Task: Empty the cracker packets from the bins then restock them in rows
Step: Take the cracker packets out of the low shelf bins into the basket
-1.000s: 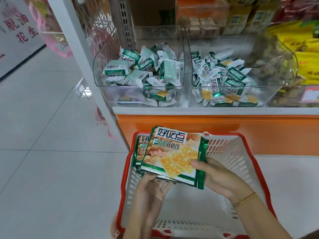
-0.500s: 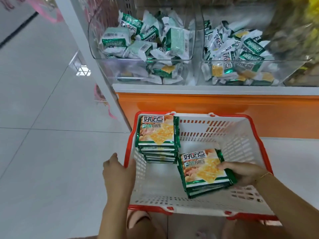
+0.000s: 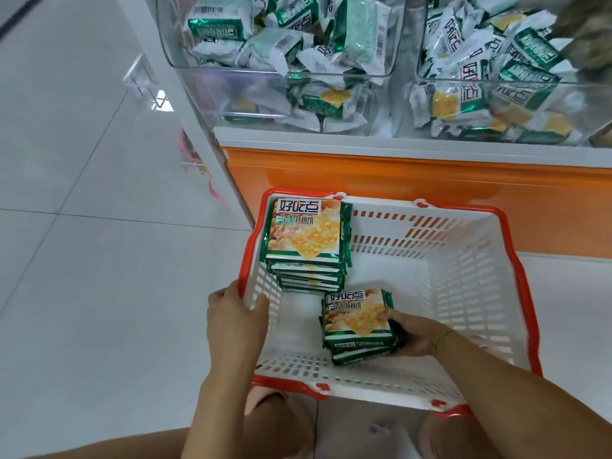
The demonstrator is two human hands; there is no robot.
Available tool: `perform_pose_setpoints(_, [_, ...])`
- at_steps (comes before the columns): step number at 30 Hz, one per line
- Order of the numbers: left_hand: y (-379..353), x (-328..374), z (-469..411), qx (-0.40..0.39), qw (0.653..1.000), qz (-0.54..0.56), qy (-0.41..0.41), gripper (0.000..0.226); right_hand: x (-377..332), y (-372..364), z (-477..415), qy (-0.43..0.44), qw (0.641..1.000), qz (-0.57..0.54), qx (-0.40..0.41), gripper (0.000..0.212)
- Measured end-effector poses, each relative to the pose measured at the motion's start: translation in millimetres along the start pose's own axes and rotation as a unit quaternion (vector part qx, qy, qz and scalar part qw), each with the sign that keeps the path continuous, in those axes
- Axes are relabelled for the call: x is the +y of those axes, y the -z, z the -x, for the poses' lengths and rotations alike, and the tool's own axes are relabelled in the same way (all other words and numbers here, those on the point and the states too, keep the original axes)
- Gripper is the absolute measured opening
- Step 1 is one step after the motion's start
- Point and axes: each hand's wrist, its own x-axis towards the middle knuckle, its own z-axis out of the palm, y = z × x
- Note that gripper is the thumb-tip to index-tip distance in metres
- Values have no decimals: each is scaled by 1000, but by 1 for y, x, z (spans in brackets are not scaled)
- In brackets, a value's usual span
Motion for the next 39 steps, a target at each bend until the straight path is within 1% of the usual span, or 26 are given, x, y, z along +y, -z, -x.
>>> perform_pose_setpoints(3, [2,6,0,-3,1000,-1,2,37,6,4,-4,18,999,-43,-2,94])
perform_pose_setpoints(7, [2,7,-2,-11,1000,-10,3,39,15,8,-5,12,992,-125,-8,93])
perform_pose_setpoints(10, [2,5,-7,-14,1000,-10,7,38,16,6,-9,30,993,-111,-15,100])
perform_pose_setpoints(13, [1,3,-9,-12,1000,-6,7,34,17,5,-14,42,993,-112,-19,95])
perform_pose_setpoints(15, [-1,1,-10,-11,1000,-6,8,35,15,4,-17,28,996,-80,-6,90])
perform_pose_setpoints(18, [-2,-1,-12,-10,1000,-5,5,36,5,5,-25,10,999,0,50,57])
perform_pose_setpoints(19, [-2,-2,-12,-9,1000,-5,3,37,3,4,-26,5,998,22,67,51])
perform_pose_setpoints(23, [-4,-4,-12,-5,1000,-3,-2,39,-3,0,-28,-2,987,113,117,40])
perform_pose_setpoints(25, [-4,-4,-12,-5,1000,0,-4,40,-3,-5,-31,3,981,141,135,35])
perform_pose_setpoints(27, [-4,-4,-12,-3,1000,2,-2,43,-1,-13,-37,1,980,152,127,36])
perform_pose_setpoints(29, [-3,-4,-12,-3,1000,10,1,45,3,-27,-44,-20,981,166,101,42])
perform_pose_setpoints(31, [-3,-4,-11,-2,1000,16,0,45,6,-45,-54,-32,976,196,85,58])
perform_pose_setpoints(33, [-3,-4,-10,2,1000,17,-7,45,3,-67,-61,-24,973,219,68,67])
perform_pose_setpoints(36, [-2,-4,-9,3,1000,13,-10,45,-3,-98,-61,-19,965,253,72,70])
perform_pose_setpoints(39, [0,-2,-7,-5,1000,13,-8,45,-10,-102,-53,-45,955,282,84,77])
